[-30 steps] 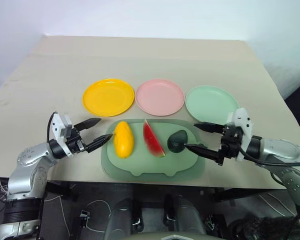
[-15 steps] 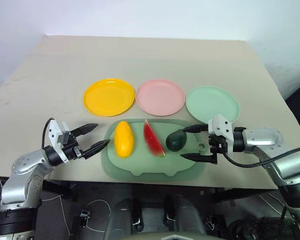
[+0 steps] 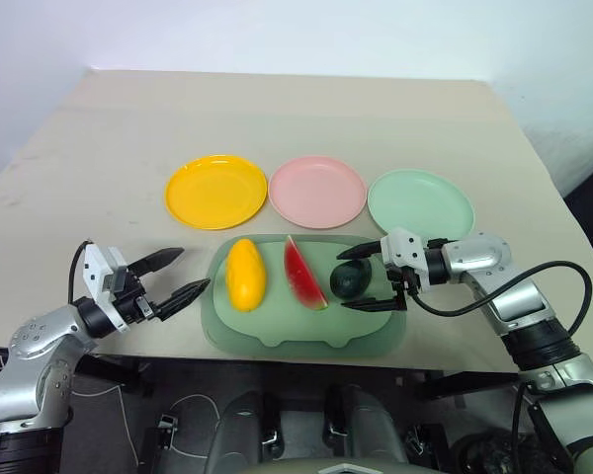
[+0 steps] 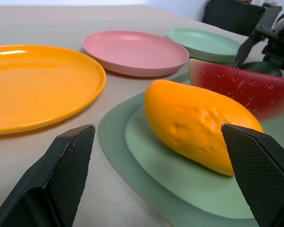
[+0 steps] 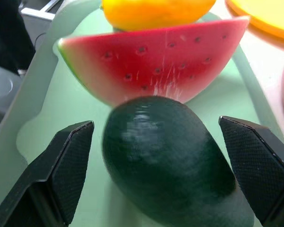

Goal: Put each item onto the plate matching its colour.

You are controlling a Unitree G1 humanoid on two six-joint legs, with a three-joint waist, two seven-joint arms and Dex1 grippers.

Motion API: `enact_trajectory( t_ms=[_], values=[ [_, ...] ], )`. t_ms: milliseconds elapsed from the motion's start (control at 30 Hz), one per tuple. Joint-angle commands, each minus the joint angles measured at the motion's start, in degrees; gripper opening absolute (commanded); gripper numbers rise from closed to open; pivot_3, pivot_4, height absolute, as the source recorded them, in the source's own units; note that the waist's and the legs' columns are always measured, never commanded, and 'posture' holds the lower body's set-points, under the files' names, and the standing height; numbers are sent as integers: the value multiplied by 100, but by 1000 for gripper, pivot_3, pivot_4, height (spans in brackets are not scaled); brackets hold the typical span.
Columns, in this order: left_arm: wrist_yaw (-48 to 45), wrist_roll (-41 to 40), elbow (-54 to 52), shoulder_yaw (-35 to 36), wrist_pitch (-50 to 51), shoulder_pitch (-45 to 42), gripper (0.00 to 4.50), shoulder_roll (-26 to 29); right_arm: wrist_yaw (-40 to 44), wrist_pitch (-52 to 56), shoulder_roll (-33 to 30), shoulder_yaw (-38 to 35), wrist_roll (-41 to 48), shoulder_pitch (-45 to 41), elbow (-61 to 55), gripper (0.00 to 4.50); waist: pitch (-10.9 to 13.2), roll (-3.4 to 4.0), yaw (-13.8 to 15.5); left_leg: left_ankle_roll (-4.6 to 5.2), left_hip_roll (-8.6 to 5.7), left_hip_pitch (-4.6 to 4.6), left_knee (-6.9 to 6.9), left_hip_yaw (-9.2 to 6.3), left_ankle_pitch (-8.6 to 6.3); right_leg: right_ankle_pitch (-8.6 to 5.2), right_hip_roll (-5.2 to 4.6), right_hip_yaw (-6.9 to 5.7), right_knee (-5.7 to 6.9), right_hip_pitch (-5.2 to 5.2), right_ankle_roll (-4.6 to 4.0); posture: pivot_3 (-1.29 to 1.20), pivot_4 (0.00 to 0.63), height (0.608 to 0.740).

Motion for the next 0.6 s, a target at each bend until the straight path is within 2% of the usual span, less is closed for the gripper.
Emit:
enact_trajectory(
  t_ms=[33, 100, 233, 367, 533, 600],
  values=[
    [40, -124, -262, 158, -29, 70, 4500, 36, 105, -204, 76, -35, -50, -157, 61, 3552, -1, 1, -2, 0, 0, 0, 0, 0, 0, 0, 0, 0, 1, 0, 0, 0, 150, 696],
    [68, -133, -272, 155, -20, 61, 4500, 50, 119, -244, 87, -47, -73, -175, 80, 2971, -1, 1, 2, 0, 1, 1, 0, 0, 0, 0, 0, 0, 2, 0, 0, 0, 150, 696],
    [93, -137, -262, 141, -16, 27, 4500, 71, 109, -206, 82, -111, -47, -187, 28, 2212, -3, -2, 13, 0, 0, 2, 4, -1, 0, 0, -3, -2, 2, -1, -1, 0, 150, 696],
    [122, -132, -250, 73, -1, -49, 4500, 65, -45, 483, -70, -502, 428, -98, -573, 977, -3, -1, 19, 0, -1, 2, 8, -2, -1, 2, -7, -2, 2, -1, -3, 0, 150, 696],
    [53, -105, -104, -1, -9, -179, 4500, 74, -291, 982, -273, -549, 330, 134, -871, 977, -2, -1, 8, 1, -3, -2, 8, -2, -1, 2, -11, -2, 2, -2, -3, 0, 150, 696],
    [49, -109, -94, -9, -2, -209, 4500, 69, -346, 1251, -302, -593, 425, 145, -982, 1375, -2, 0, -7, 1, -1, -2, 7, -1, -1, 2, -8, -2, 2, -2, -3, 0, 150, 696]
  ],
)
